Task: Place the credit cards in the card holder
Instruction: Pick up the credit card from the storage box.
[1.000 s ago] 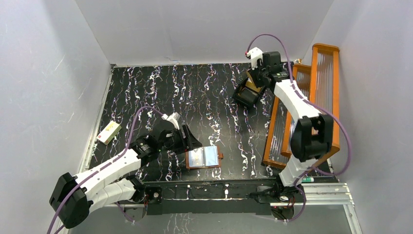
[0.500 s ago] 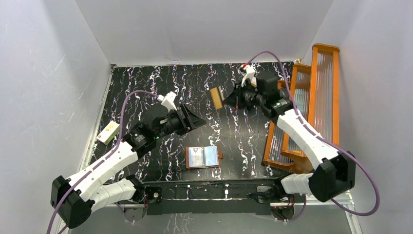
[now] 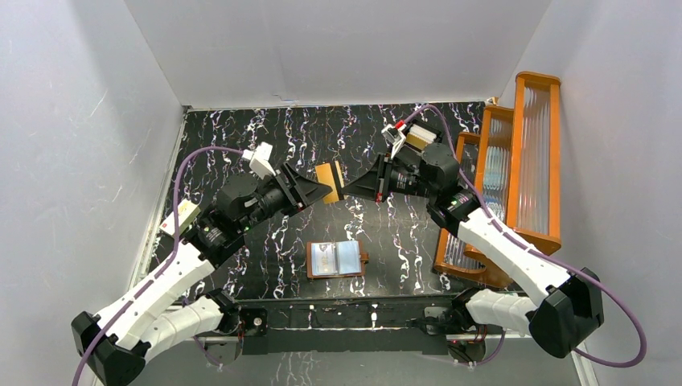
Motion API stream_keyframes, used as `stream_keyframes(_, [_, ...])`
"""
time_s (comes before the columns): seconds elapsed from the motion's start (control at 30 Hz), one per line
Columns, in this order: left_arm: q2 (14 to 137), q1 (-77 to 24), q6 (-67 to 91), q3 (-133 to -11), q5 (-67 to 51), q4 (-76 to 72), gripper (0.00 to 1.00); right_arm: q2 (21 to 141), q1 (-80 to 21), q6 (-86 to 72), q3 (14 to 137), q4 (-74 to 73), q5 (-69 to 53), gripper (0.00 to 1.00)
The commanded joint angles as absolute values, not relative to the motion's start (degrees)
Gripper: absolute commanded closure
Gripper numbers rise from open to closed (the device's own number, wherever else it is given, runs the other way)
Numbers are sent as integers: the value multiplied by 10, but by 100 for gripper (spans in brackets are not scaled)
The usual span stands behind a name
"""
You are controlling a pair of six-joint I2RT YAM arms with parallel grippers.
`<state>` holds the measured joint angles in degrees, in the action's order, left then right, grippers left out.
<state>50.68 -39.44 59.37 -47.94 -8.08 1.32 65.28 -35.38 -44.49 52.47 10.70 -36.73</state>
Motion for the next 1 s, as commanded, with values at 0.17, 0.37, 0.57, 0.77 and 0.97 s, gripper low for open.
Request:
stream_keyframes(0.17, [480,-390,582,-482,-82,-36,96,635,-357,-481,509,146,-393,100])
stream_keyframes(0.37, [487,-390,573,-476,-90,-15,100,622,-359,-463,507,93,-363,84])
stream_keyframes(0.57, [476,-390,581,-428,-104,-22,100,621,-358,-451,488,55,-343,82])
stream_keyframes(0.77, [461,-390,583,-371,-113,21,100,605,-358,-427,472,-26,-273,68])
stream_keyframes(0.97, [459,-390,607,-272,-111,12,100,618,-379,-402,470,-122,-151,63])
